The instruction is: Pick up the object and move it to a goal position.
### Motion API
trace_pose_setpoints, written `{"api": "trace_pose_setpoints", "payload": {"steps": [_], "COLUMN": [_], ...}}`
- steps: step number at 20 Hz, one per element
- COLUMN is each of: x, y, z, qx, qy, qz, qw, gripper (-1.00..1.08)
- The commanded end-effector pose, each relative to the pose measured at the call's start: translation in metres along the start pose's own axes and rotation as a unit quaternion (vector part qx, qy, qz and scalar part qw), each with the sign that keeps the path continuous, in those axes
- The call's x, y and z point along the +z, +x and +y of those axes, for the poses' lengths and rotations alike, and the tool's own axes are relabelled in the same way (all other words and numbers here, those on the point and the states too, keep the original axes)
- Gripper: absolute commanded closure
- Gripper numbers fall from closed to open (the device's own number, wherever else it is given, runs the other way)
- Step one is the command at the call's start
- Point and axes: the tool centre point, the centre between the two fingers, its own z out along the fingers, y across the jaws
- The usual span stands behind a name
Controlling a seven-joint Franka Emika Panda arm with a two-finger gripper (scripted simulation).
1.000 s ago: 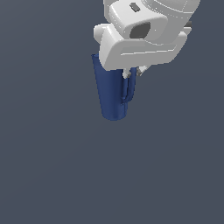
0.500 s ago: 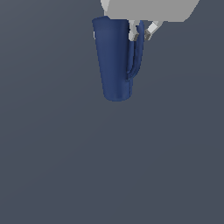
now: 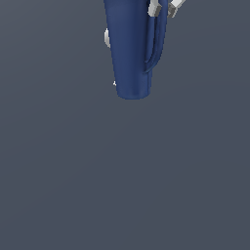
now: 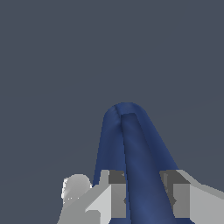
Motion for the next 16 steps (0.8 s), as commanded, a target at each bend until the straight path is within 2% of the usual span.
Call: {"api": "trace_pose_setpoints", "payload": {"steps": [1,16], "x": [-0.0055,-0.0139], "y": [-0.0030,-0.0107], "z": [-0.0003,-0.0005], "qx": [0.000,0.000], "qy": [0.000,0.000], "qz": [0.001,0.000], "qw": [1.0000,1.0000], "gripper": [1.08,1.08]}}
